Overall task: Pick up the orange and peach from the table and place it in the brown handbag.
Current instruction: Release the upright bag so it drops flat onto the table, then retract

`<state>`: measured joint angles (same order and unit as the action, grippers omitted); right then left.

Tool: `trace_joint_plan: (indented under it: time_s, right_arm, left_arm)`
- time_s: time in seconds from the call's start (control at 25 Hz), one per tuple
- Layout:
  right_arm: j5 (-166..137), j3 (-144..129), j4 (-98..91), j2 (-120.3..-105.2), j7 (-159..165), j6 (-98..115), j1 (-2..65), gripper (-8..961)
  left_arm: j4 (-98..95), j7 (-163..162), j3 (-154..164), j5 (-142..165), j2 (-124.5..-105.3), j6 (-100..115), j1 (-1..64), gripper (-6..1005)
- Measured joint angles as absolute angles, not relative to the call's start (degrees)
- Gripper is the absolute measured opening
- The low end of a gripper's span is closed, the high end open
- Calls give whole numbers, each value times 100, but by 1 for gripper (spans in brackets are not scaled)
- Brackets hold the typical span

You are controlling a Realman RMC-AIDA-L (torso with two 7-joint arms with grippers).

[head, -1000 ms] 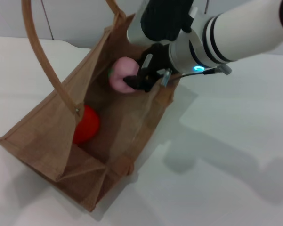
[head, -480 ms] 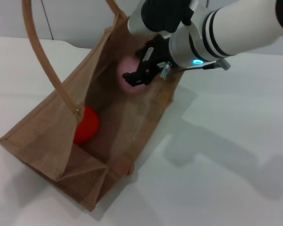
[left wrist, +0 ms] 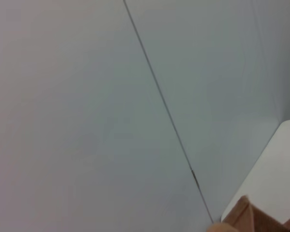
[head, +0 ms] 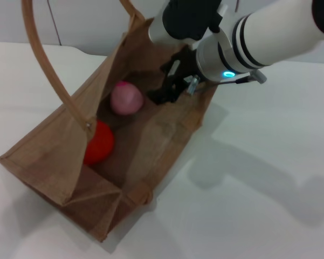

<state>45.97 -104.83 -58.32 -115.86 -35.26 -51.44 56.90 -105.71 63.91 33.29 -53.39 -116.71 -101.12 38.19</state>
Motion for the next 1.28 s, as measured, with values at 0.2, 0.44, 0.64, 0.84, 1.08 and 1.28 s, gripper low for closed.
trace_joint_plan:
  time_s: [0.2,0.44,0.64,0.84,1.08,1.28]
  right_arm:
    - [4430,-10341,-6061,-11557,-3347,-5826,5641,657]
    - [3316,-9453,-7215,-11554,-3010,-6636,4900,655]
    - [2988,-8644,-8306,-11555,-2993,-6884,4267,654]
    - [2845,-8043,-8248,-11532,-3037,-6920,4185,654]
    - [2550,-8042,-7779,-11554,-3038,-6892,4335,653]
    - [2539,-8037,-7483,-11555,-3039,-6866,4501,653]
  left_arm:
    - [-10329,6417,3279,-5149,-11653,-9892,3696,278]
    - [-9994,6477,3240,-5130,-11652,-9707,3548,283]
    - [-9755,6560,3031,-5174,-11658,-9627,3534,287]
    - [-9591,6680,2988,-5180,-11655,-9597,3594,292]
    - [-9315,6727,3030,-5203,-11653,-9609,3807,297]
    - [-9017,6722,3052,-5703,-11636,-9709,3913,322]
